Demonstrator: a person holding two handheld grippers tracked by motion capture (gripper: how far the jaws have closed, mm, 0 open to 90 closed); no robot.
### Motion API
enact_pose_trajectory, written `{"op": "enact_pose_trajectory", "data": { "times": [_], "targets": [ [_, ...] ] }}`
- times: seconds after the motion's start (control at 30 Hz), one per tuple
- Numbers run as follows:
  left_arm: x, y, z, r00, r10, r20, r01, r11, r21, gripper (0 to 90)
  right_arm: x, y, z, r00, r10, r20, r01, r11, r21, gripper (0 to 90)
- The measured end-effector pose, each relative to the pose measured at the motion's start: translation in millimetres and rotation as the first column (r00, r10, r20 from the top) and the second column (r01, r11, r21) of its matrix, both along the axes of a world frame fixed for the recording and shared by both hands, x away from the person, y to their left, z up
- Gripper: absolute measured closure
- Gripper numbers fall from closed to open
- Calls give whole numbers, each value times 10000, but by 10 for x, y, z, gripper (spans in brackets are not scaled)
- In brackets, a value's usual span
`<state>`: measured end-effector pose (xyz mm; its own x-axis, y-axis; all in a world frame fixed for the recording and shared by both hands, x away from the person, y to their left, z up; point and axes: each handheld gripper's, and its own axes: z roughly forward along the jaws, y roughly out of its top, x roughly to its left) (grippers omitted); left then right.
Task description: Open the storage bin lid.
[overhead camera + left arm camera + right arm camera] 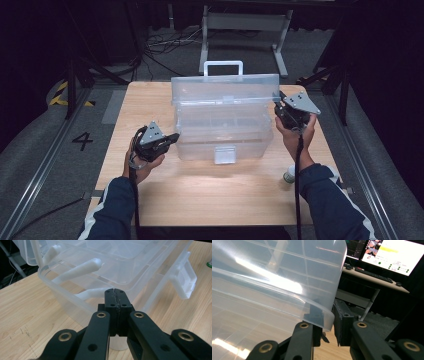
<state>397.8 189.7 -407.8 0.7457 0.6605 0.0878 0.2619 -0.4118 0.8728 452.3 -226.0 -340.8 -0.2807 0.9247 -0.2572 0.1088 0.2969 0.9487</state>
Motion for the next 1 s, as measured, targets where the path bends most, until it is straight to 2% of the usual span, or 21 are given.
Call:
{"op": "enact_pose_trajectory", "data": {
  "times": [0.13, 0.2, 0.47, 0.87, 1.0],
  "targets": [
    [16, 0, -3, 10000, -34, -10, 34, 10000, -56, 899, 80, 13, 84, 9999, -2, -157, 3, 10000, 60, 776],
    [22, -4, -4, 10000, -76, -54, 76, 10000, -58, 899, 141, 0, 135, 9996, 18, -298, -9, 9996, 287, 776],
    [44, 1, -13, 9997, -244, -16, 244, 9997, -78, 899, 338, 18, 269, 9988, 40, -485, -28, 9997, 258, 775],
    [61, -13, -32, 9994, -355, -32, 354, 9992, -163, 900, 554, 33, 358, 9976, 84, -689, -45, 9984, 561, 785],
    [59, -20, -34, 9994, -339, -43, 338, 9993, -173, 900, 598, 40, 384, 9973, 122, -718, -87, 9987, 497, 785]
  ]
}}
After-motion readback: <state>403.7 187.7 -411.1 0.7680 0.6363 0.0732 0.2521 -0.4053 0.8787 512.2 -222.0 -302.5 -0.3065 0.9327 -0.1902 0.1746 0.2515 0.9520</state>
